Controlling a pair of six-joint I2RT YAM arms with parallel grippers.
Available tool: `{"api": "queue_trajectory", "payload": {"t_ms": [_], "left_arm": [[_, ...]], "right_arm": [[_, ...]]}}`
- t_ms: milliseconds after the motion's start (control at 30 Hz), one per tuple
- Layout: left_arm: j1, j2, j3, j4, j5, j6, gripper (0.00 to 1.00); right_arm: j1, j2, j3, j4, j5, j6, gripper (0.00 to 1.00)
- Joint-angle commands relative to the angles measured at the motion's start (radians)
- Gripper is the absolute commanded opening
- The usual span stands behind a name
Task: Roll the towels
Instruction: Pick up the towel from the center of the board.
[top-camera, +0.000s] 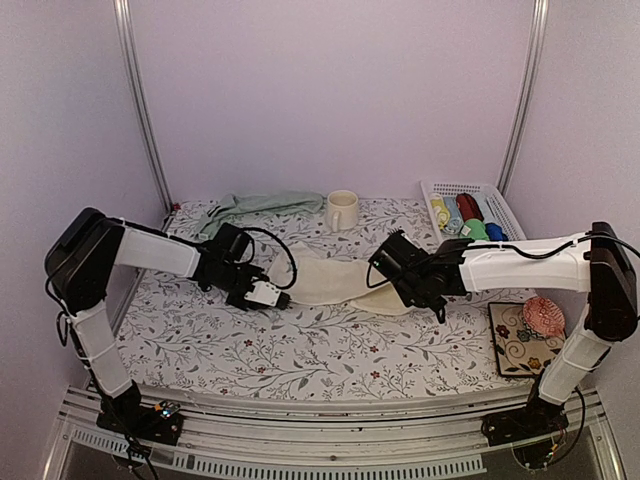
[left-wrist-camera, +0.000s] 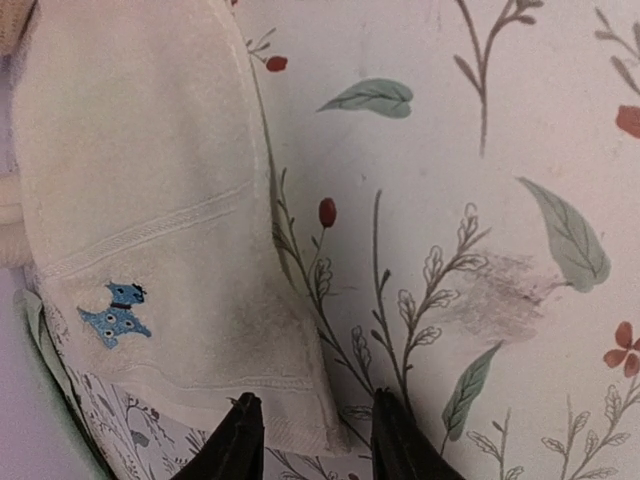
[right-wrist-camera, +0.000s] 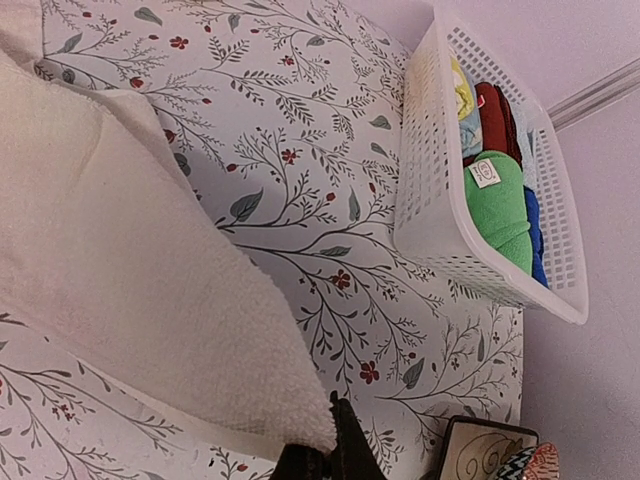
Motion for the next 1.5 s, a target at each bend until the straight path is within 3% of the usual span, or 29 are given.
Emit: {"api": "queue_trajectory", "payload": {"t_ms": [0, 733, 900, 1267, 1467], "left_arm": [[0.026, 0.074, 0.029, -0.062, -0.051, -0.059, 0.38], [0.056, 0.121, 0.126, -0.3, -0.123, -0.065, 0.38], [0.053, 0.23, 0.213, -0.38, -0.147, -0.088, 0.36], [0.051, 0.318, 0.316, -0.57, -0.184, -0.097, 0.35], [0.049, 0.42, 0.442, -0.725, -0.192, -0.133, 0.29]], "right_arm": [[0.009, -0.03, -0.01, 0.01, 0.02, -0.006, 0.02], [0.01, -0.028, -0.009, 0.01, 0.028, -0.008, 0.03], [0.009, -0.023, -0.008, 0.008, 0.032, -0.009, 0.03], [0.016, -0.022, -0.006, 0.008, 0.037, -0.012, 0.02], [0.025, -0.028, -0.008, 0.006, 0.049, -0.009, 0.02]]}}
